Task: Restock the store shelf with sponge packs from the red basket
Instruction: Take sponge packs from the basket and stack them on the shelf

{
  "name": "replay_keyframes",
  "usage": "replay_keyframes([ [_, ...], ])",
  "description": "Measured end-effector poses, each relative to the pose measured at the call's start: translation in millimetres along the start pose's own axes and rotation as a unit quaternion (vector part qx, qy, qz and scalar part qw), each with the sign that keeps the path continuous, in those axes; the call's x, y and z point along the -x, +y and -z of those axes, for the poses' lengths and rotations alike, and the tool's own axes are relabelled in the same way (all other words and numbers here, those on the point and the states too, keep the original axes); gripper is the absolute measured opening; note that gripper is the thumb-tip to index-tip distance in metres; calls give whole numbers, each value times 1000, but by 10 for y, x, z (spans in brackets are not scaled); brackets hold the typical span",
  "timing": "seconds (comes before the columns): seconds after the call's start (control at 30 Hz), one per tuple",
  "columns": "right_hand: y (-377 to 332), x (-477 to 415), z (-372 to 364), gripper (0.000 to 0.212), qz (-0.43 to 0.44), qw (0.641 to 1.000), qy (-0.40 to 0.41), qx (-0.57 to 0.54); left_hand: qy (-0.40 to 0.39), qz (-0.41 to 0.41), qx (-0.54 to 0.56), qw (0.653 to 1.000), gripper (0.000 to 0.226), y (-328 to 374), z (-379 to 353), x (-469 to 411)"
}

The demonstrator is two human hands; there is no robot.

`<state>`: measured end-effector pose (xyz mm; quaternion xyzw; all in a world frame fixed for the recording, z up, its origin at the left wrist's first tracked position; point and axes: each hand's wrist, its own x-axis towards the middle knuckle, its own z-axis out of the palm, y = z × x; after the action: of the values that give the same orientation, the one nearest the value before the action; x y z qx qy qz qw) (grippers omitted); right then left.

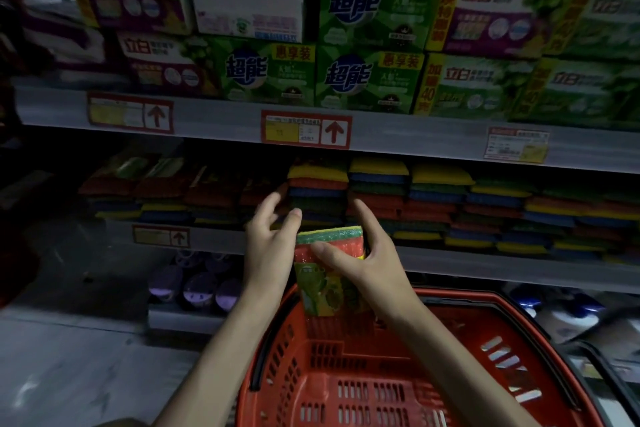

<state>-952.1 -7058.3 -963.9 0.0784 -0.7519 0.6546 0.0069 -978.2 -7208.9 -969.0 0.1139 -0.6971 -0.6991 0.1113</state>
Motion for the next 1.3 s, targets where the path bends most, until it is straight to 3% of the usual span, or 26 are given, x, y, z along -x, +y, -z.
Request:
replay_keyframes([
  [0.13, -1, 6, 1, 93, -4, 1000, 12, -15, 14, 13, 13, 1000, 45, -70, 7, -33],
  [0.37, 34, 94, 54, 78, -4, 1000, 12, 14, 70, 52, 61, 994, 40, -129, -42, -102],
  [0.53, 51, 120, 78, 53, -33, 999, 32, 2, 47, 64, 102, 992, 5, -131, -24, -16],
  [0.7, 86, 79, -38, 43, -77, 996, 42, -32, -16, 104, 109, 988, 27, -76, 119, 269],
  [0.83, -1, 19, -220, 39, -86, 991, 55, -87, -113, 102, 117, 981, 38, 6, 246, 431],
  [1.0, -143, -41, -399, 32, -122, 982, 35, -143, -112, 80, 100, 985, 46, -14, 335, 377],
  [1.1, -100, -132, -379, 37, -101, 986, 121, -58, -80, 103, 113, 985, 45, -56, 402, 325],
  [1.2, -2, -265, -252, 29, -119, 963, 242, 10, -78, 105, 122, 984, 48, -124, 464, 273],
  [1.3, -4, -365, -156, 22, -163, 952, 256, 34, -123, 43, 79, 988, 70, -173, 496, 259],
])
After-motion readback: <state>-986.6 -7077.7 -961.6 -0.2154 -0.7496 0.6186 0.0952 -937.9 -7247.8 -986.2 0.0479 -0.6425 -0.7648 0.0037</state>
